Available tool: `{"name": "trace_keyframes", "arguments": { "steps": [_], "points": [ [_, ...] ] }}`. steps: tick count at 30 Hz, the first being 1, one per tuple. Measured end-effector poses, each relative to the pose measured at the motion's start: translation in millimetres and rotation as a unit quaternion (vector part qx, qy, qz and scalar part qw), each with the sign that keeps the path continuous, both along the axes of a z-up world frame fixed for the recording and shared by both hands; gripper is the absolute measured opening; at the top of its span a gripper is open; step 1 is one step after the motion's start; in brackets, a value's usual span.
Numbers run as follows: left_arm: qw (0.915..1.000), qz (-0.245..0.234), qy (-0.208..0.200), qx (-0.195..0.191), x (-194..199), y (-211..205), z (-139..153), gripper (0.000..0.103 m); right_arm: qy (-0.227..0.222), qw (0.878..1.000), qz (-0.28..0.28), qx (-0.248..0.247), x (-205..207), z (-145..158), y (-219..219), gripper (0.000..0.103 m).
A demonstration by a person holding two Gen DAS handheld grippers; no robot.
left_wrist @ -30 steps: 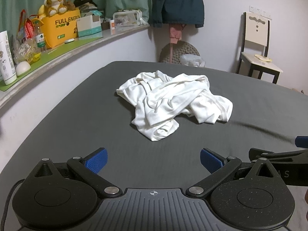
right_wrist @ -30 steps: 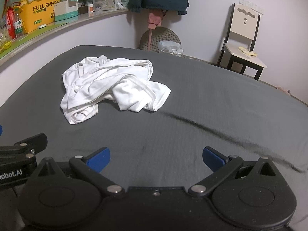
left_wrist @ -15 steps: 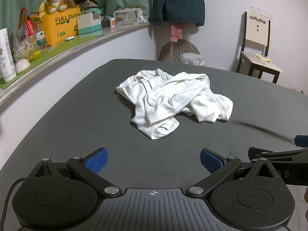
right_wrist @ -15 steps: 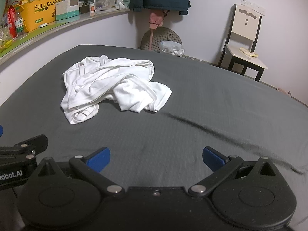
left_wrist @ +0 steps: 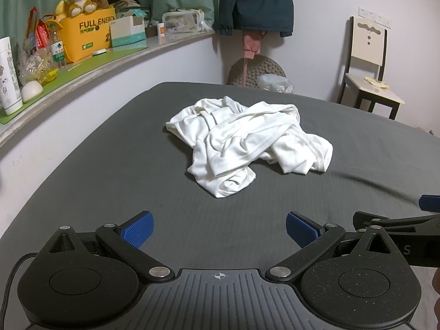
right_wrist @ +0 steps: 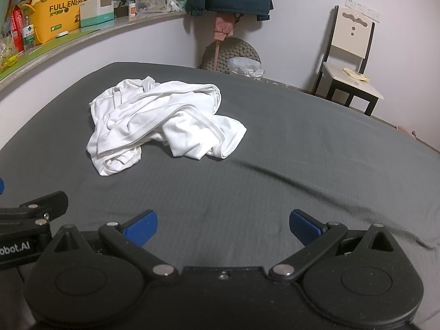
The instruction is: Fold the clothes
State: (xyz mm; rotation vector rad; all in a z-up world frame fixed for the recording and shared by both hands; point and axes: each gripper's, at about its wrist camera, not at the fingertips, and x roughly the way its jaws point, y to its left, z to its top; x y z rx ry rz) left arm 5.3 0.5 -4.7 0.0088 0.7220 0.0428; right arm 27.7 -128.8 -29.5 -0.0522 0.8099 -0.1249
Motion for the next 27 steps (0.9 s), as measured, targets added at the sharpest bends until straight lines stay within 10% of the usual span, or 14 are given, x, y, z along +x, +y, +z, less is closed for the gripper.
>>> {"name": "trace_keyframes", "arguments": {
  "steps": [27],
  "points": [
    [0.9998, 0.014, 0.005, -0.012, 5.9, 3.3, 4.4, 0.103, -0.002, 1.000, 0.010, -0.002, 8.8, -4.2, -0.7, 0.103]
  ]
}}
